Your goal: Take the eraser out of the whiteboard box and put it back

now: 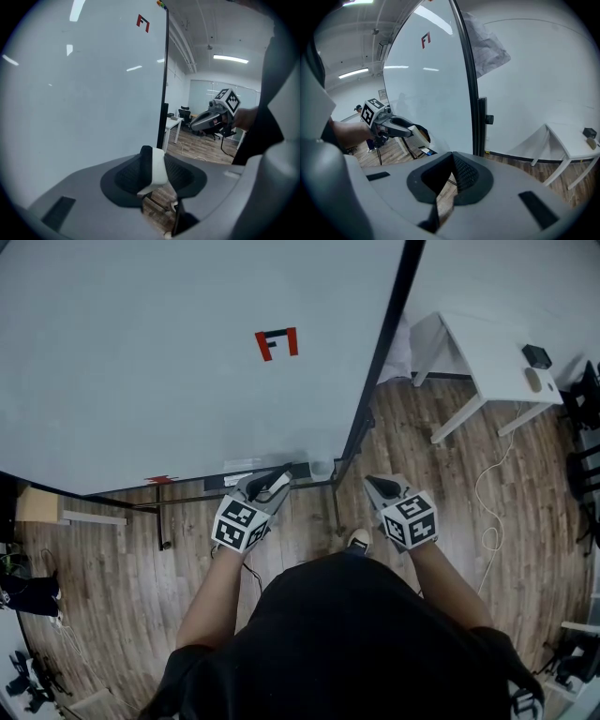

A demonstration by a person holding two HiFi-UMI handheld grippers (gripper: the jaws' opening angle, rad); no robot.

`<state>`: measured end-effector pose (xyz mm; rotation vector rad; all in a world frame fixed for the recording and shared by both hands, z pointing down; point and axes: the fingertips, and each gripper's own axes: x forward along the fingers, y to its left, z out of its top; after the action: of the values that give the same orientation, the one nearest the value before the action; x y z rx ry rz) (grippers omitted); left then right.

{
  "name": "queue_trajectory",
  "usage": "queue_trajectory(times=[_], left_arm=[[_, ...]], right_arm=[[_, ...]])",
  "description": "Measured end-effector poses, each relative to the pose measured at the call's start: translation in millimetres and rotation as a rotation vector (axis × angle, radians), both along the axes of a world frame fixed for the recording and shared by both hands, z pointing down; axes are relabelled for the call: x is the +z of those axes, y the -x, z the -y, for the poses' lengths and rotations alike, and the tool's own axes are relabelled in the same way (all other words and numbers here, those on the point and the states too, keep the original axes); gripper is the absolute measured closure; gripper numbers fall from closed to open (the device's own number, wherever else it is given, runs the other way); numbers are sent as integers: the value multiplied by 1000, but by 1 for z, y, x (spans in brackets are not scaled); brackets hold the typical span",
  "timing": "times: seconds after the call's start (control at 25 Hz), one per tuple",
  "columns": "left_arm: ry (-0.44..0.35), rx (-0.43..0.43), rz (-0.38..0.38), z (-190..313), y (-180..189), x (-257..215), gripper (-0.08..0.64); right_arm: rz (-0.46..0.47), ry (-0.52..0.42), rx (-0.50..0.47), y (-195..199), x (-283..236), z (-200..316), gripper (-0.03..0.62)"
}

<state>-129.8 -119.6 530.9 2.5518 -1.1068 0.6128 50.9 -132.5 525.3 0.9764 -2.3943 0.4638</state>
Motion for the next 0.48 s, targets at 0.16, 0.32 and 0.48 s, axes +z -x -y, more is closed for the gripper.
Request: queue_trajectory(times=[0.16, 0.32, 0.48], left_arm=[[2, -5, -1, -6, 5, 1, 402], [4, -7, 2, -10, 9, 2, 402], [4, -12, -3, -12, 13, 2, 402]], right_arm=[[-6, 2, -4, 3, 2, -5, 598], [-9, 5, -4, 4, 3, -8, 598], [-12, 3, -5, 6, 2, -10, 598]])
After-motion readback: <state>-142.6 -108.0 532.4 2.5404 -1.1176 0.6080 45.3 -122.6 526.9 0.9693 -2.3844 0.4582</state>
